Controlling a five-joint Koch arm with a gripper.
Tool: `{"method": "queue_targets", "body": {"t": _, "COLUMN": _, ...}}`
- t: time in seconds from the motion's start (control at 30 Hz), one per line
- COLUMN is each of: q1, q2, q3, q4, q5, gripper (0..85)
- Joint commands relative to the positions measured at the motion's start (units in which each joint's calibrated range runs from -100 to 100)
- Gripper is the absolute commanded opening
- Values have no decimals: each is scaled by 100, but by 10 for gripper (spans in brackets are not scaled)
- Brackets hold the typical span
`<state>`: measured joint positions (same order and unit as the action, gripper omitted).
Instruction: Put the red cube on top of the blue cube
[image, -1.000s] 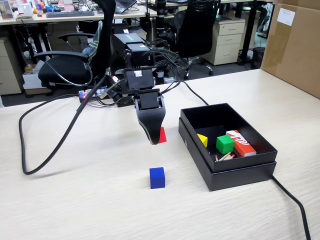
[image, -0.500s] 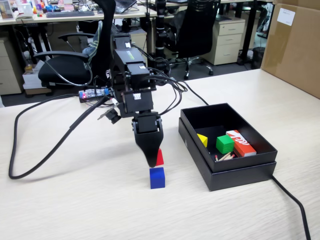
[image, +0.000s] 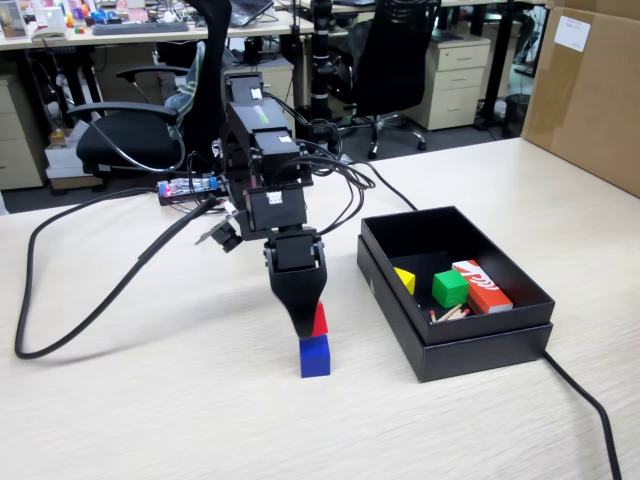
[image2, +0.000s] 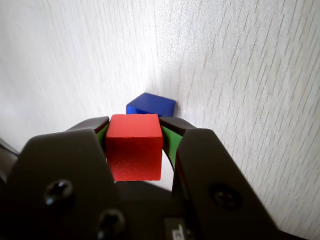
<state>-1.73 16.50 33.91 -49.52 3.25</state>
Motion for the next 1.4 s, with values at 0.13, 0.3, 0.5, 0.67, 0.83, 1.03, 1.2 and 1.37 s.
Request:
{"method": "queue_targets", "body": {"t": 0.13, "q1": -5, "q2": -119, "q3": 344, "q4": 317, "q5": -10, "gripper": 9}}
{"method": "queue_targets", "body": {"t": 0.3, "q1": 5, "q2": -96, "q3": 344, "q4": 334, "q5": -10, "gripper": 9}}
{"method": "queue_targets", "body": {"t": 0.5, "q1": 10, "q2": -50, "q3": 344, "q4": 394, "q5": -15, "gripper": 9}}
{"method": "queue_targets", "body": {"t": 0.67, "q1": 10, "q2": -38, "q3": 344, "q4": 489, "q5": -15, "gripper": 9}}
{"method": "queue_targets", "body": {"t": 0.83, "q1": 15, "q2": 8, "q3": 362, "q4": 593, "q5": -15, "gripper": 9}}
{"method": "queue_targets", "body": {"t": 1.03, "q1": 5, "q2": 31, "q3": 344, "q4": 610, "q5": -15, "gripper": 11}}
{"method": "queue_targets", "body": {"t": 1.2, "q1": 0, "q2": -15, "q3": 299, "q4": 515, "q5": -20, "gripper": 9}}
{"method": "queue_targets", "body": {"t": 1.37, "q1": 39, "q2": -199, "q3": 308, "q4": 351, "q5": -10, "gripper": 9}}
